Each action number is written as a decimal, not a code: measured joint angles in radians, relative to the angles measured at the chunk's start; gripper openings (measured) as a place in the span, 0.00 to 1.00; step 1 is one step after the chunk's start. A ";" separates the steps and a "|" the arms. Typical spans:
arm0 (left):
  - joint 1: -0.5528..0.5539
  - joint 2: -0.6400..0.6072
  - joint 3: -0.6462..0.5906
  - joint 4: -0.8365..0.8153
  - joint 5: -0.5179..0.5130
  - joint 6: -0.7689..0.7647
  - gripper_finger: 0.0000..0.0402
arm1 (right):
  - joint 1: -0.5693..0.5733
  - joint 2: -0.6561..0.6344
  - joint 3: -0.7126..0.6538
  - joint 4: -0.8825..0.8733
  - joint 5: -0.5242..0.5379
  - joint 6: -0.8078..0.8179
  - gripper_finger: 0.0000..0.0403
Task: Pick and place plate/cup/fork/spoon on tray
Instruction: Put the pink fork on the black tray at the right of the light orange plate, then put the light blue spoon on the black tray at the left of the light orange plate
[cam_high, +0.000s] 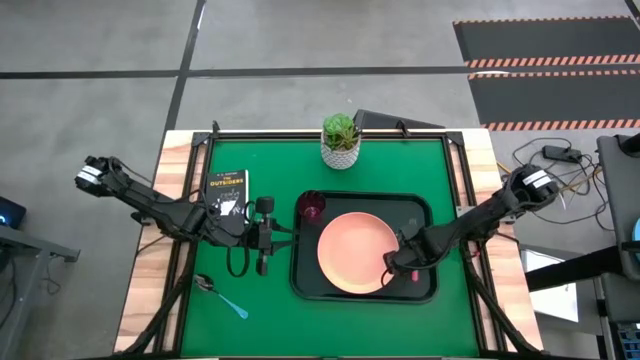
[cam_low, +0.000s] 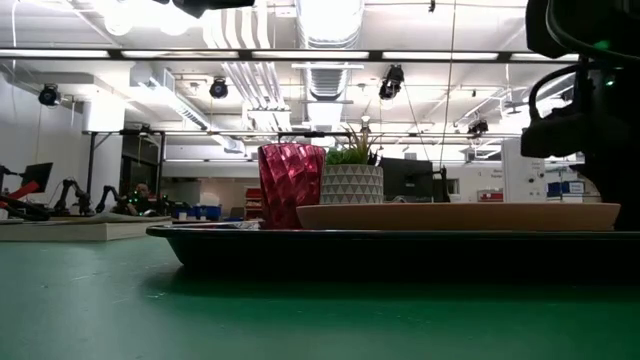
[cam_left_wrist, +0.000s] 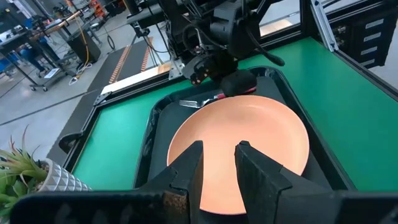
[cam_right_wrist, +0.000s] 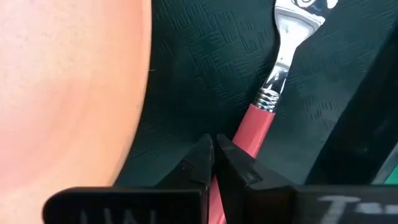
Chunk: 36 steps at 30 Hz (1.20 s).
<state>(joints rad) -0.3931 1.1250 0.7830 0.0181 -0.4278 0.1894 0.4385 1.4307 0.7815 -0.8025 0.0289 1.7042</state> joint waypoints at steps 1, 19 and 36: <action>0.000 0.000 0.000 0.000 0.000 0.000 0.19 | 0.000 0.000 0.000 -0.001 0.000 0.000 0.02; -0.005 0.000 0.008 -0.020 -0.108 -0.183 0.18 | 0.000 -0.265 0.070 -0.033 0.205 -0.360 0.02; -0.152 0.132 0.099 -0.582 0.001 -1.483 0.10 | 0.000 -0.656 0.068 0.225 0.795 -1.263 0.02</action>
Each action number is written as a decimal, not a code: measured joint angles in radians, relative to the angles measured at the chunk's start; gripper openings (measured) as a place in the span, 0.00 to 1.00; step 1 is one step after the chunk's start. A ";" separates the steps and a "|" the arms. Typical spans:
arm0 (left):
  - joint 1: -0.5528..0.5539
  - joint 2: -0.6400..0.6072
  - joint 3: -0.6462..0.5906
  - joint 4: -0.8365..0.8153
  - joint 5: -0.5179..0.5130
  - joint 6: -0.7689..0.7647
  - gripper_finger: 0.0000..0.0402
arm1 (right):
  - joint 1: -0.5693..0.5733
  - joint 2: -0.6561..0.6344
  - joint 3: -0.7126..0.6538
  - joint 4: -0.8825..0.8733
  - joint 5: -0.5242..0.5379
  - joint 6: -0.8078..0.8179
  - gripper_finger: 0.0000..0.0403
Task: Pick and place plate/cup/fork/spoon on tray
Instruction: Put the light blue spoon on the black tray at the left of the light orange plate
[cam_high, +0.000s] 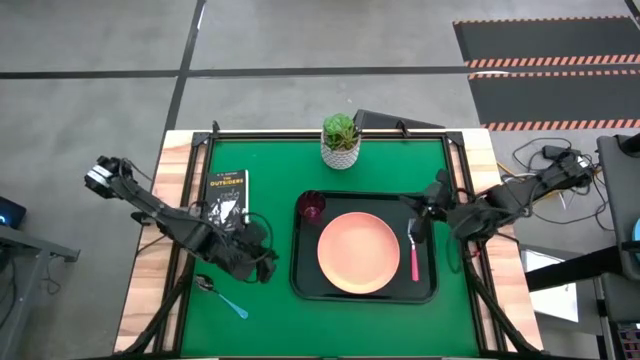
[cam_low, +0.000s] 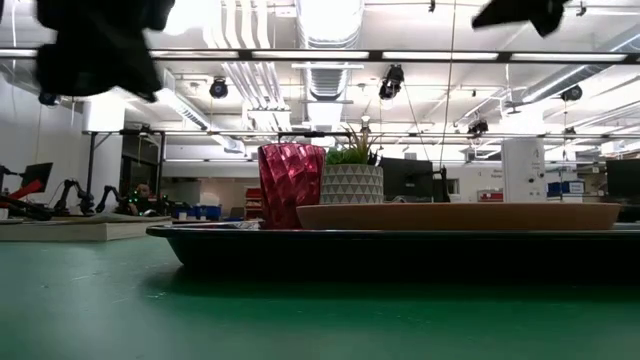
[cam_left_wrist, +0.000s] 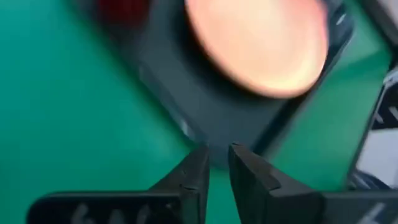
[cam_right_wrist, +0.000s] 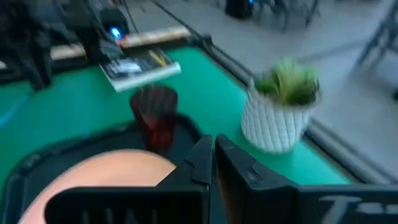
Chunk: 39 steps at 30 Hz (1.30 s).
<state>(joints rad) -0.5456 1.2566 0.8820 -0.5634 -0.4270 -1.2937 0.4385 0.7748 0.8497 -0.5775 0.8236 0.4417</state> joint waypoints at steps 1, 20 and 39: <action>-0.004 0.019 0.012 -0.022 0.047 -0.056 0.08 | 0.000 -0.006 0.000 0.040 -0.001 -0.053 0.02; -0.045 0.363 0.176 -0.382 0.670 -0.629 0.01 | -0.001 0.039 -0.003 0.296 -0.011 -0.601 0.02; -0.252 0.294 0.100 -0.417 0.658 -1.075 0.10 | -0.116 0.020 -0.003 0.261 -0.012 -0.635 0.02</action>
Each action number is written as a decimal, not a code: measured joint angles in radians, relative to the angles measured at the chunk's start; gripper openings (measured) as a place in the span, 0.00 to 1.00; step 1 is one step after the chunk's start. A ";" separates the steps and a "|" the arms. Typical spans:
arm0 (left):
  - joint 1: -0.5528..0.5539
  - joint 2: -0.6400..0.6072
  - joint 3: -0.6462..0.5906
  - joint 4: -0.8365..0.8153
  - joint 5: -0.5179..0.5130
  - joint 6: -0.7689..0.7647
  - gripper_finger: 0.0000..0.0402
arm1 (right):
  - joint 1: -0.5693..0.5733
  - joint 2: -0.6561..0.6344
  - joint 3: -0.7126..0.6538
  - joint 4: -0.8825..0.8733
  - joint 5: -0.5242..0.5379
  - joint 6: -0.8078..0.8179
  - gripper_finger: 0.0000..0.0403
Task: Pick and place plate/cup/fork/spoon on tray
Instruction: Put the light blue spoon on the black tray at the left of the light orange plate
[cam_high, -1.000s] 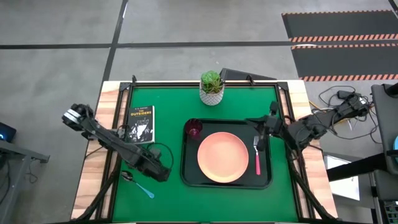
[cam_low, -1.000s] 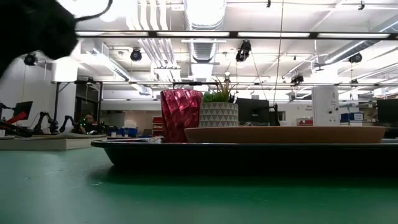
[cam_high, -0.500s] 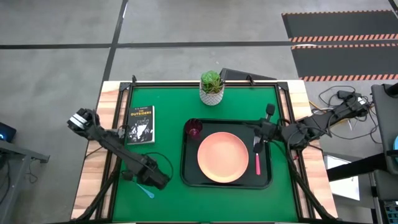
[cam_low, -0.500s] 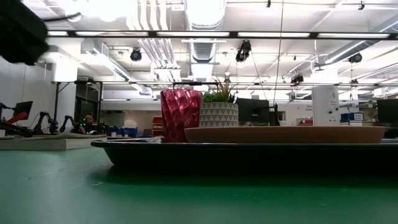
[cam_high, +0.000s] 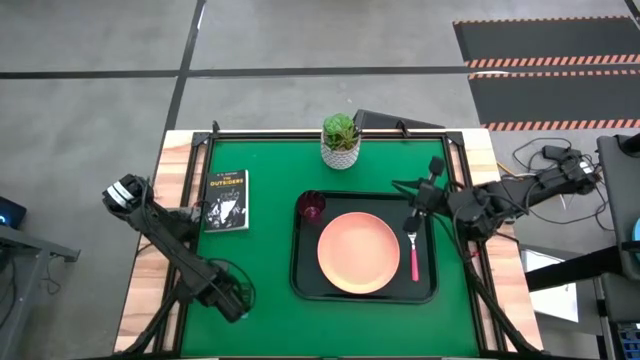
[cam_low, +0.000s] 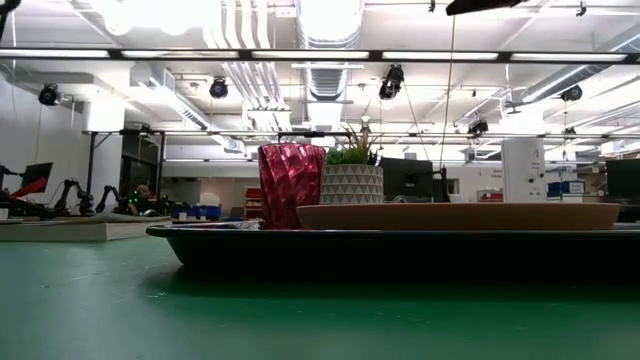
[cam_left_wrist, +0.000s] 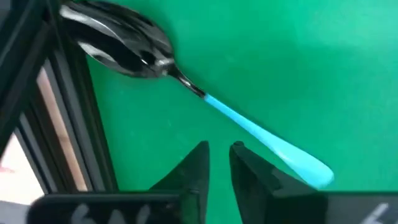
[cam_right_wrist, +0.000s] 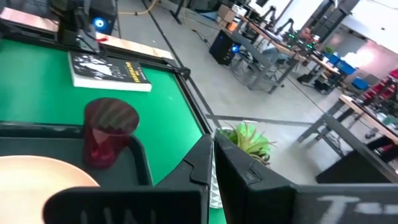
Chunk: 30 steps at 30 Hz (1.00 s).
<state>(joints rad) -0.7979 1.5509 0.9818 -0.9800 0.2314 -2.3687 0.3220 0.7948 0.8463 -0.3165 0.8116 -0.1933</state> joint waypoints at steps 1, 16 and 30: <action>0.000 0.000 -0.011 0.001 0.000 0.000 0.13 | -0.006 0.000 0.000 -0.001 0.000 0.003 0.02; -0.008 0.001 -0.130 0.047 -0.004 0.000 0.32 | -0.017 -0.002 -0.002 -0.026 -0.003 0.018 0.02; -0.009 -0.002 -0.190 0.158 -0.002 0.002 0.32 | -0.017 -0.001 -0.003 -0.054 -0.003 0.044 0.02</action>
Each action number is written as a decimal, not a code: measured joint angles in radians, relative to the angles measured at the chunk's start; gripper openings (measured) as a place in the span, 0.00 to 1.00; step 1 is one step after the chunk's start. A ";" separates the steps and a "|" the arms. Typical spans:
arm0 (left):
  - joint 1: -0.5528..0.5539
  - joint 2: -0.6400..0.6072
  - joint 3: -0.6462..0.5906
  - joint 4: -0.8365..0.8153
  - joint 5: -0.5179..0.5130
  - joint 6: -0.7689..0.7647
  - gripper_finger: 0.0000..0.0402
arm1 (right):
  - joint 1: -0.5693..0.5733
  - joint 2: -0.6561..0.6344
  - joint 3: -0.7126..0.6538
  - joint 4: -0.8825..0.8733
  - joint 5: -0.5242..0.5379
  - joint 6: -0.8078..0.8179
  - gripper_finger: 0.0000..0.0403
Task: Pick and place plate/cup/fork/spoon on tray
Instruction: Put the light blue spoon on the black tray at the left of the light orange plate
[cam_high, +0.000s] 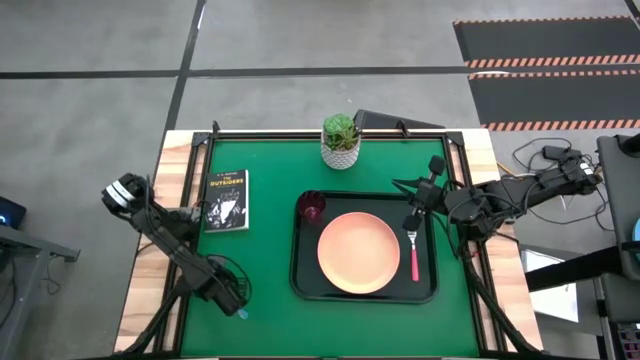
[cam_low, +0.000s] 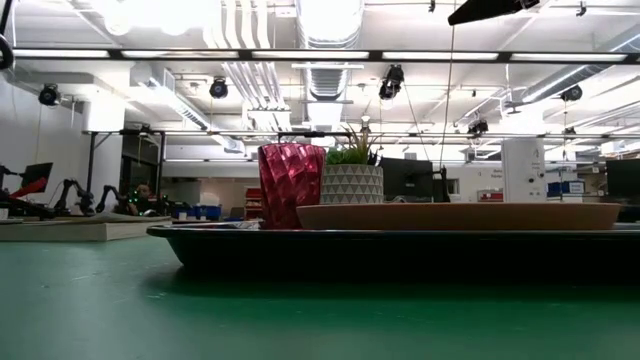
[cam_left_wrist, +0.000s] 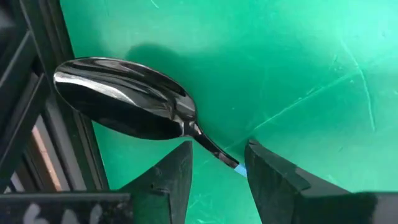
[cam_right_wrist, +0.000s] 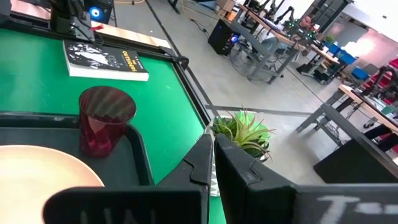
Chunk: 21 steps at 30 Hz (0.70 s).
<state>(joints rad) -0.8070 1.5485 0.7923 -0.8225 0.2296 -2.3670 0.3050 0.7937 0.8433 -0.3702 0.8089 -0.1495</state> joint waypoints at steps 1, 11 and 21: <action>0.000 0.000 -0.002 0.004 0.000 0.000 0.32 | 0.000 0.000 0.000 0.000 0.000 0.000 0.02; 0.000 0.001 -0.007 0.000 -0.002 0.071 0.22 | 0.000 0.000 0.000 0.000 0.000 -0.001 0.02; -0.003 -0.005 0.037 -0.008 -0.066 0.239 0.01 | 0.000 0.000 0.000 0.000 0.000 0.000 0.02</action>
<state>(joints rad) -0.8096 1.5433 0.8291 -0.8301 0.1638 -2.1280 0.3050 0.7940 0.8433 -0.3702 0.8093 -0.1497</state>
